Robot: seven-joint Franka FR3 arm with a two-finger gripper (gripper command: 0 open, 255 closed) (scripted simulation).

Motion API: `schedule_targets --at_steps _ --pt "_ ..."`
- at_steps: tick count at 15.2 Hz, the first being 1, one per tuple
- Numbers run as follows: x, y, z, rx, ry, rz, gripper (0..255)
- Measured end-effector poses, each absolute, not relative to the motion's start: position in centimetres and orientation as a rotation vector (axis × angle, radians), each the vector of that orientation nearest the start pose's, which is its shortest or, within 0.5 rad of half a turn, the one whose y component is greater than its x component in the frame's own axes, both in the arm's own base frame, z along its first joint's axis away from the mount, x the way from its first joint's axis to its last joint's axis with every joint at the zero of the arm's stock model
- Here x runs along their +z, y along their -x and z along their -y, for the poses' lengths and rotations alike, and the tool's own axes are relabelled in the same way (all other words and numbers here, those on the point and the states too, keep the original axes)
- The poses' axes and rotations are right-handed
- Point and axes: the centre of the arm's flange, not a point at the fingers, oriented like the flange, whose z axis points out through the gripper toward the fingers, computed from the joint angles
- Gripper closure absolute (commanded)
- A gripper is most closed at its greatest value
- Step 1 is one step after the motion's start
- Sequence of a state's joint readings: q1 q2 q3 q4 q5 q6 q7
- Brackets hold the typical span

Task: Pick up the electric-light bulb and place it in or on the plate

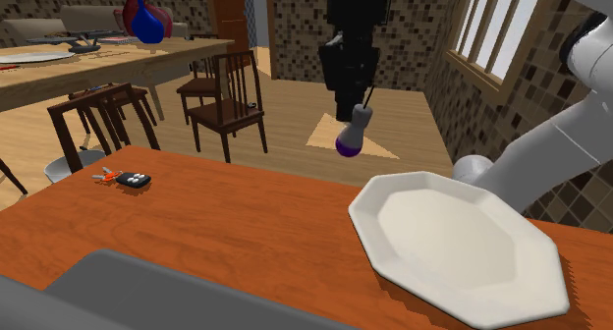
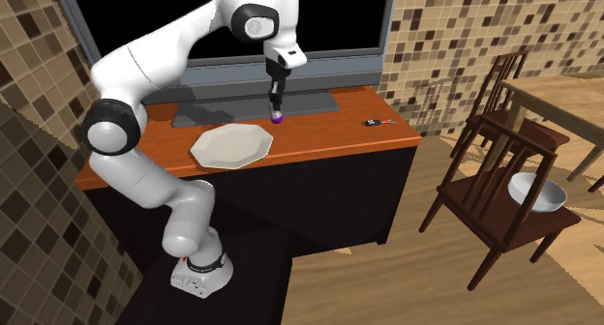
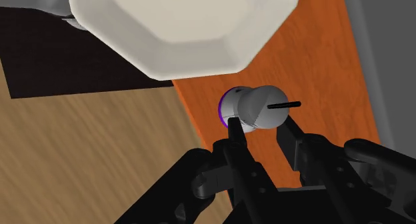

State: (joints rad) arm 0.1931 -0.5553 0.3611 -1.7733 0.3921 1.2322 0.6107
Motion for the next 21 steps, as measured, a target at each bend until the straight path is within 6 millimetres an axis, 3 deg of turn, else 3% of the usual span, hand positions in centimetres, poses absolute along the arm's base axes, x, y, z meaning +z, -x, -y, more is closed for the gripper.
schedule_targets --at_steps 12,21 --pt "73.8 -8.1 -24.2 0.179 2.994 0.028 255" --pt "69.3 -7.4 -24.1 0.181 2.994 0.028 255"
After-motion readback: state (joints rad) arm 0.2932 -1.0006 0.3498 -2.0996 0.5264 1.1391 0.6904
